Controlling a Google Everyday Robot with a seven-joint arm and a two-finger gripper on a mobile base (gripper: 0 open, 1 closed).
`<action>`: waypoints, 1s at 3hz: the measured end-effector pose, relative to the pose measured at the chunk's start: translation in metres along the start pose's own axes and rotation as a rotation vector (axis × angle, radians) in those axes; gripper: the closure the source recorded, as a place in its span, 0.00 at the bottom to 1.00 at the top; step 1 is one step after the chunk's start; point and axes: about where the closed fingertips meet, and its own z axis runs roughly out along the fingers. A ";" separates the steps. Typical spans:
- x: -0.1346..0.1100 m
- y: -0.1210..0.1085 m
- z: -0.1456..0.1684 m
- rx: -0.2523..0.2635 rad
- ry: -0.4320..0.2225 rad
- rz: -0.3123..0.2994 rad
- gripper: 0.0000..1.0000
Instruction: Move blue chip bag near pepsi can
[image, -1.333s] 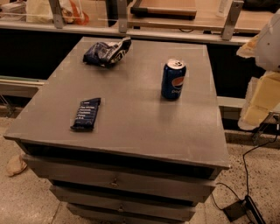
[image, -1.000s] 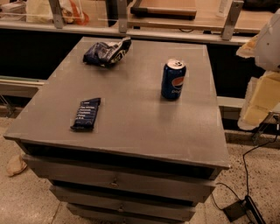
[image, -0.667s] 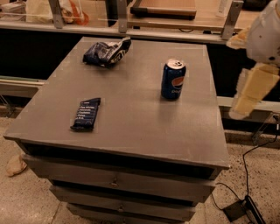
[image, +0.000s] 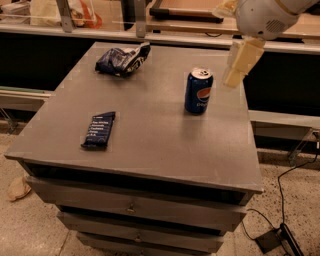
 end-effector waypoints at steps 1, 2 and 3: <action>-0.009 -0.046 0.010 0.095 -0.130 0.009 0.00; -0.015 -0.091 0.026 0.207 -0.280 0.014 0.00; -0.016 -0.091 0.027 0.205 -0.279 0.011 0.00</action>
Offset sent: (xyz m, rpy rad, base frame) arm 0.1352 0.0223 0.0473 0.4681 -0.3263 0.0583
